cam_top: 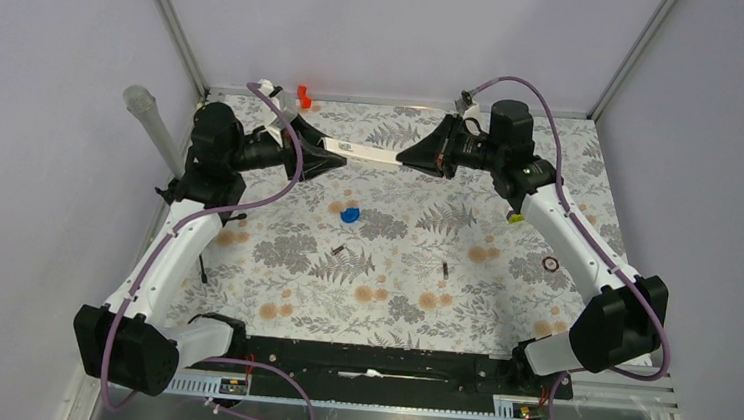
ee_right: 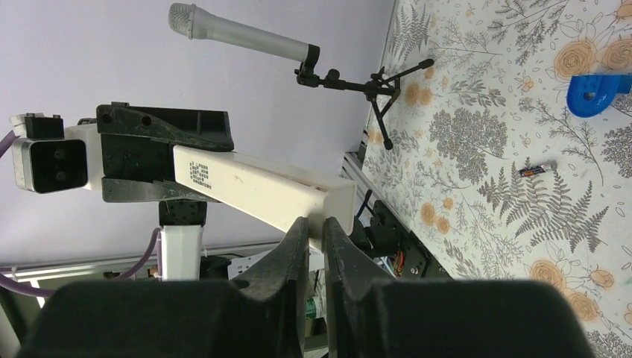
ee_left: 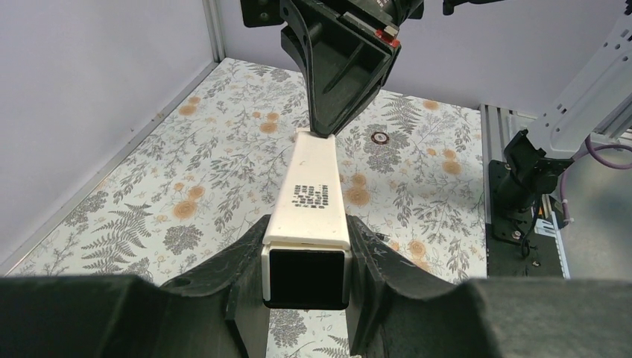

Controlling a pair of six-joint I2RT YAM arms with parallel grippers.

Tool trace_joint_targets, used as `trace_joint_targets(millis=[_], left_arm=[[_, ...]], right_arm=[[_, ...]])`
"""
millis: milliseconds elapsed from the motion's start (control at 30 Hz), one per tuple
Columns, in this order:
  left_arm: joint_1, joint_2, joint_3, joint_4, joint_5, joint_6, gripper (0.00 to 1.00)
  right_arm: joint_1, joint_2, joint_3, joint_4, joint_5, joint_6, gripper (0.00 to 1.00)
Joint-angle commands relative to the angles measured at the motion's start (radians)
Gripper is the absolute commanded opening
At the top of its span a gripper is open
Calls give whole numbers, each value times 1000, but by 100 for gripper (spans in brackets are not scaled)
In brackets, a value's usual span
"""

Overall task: Load the batteries into the remote control
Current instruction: Remove the battery cover from the remote control, then place the battery cover at the center of the board.

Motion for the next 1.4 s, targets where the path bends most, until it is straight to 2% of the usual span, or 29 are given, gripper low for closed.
trace_joint_targets(millis=[0, 133, 167, 367, 600, 733, 900, 1167, 1367], left_arm=[[-4, -20, 43, -5, -37, 51, 0], [-3, -19, 43, -13, -49, 62, 0], [-3, -19, 43, -15, -52, 66, 0], [0, -16, 35, -29, -62, 74, 0], [12, -12, 2, -4, -69, 65, 0], [19, -6, -32, 28, -76, 38, 0], [20, 1, -67, 39, -84, 19, 0], [20, -32, -106, 28, -112, 27, 0], [19, -25, -100, 70, -137, -10, 0]], right_arm=[[-2, -26, 57, 13, -18, 3, 9], [-20, -41, 47, 30, -9, 27, 2], [-26, -49, 31, 83, -10, 59, 0], [-71, -99, -116, 368, -17, 251, 0], [-121, -139, -201, 580, 23, 375, 0], [-148, -145, -221, 637, 47, 399, 0], [-178, -148, -238, 609, 89, 362, 0], [-187, -132, -300, 298, 278, 41, 0], [-189, -107, -442, 257, 403, -75, 0]])
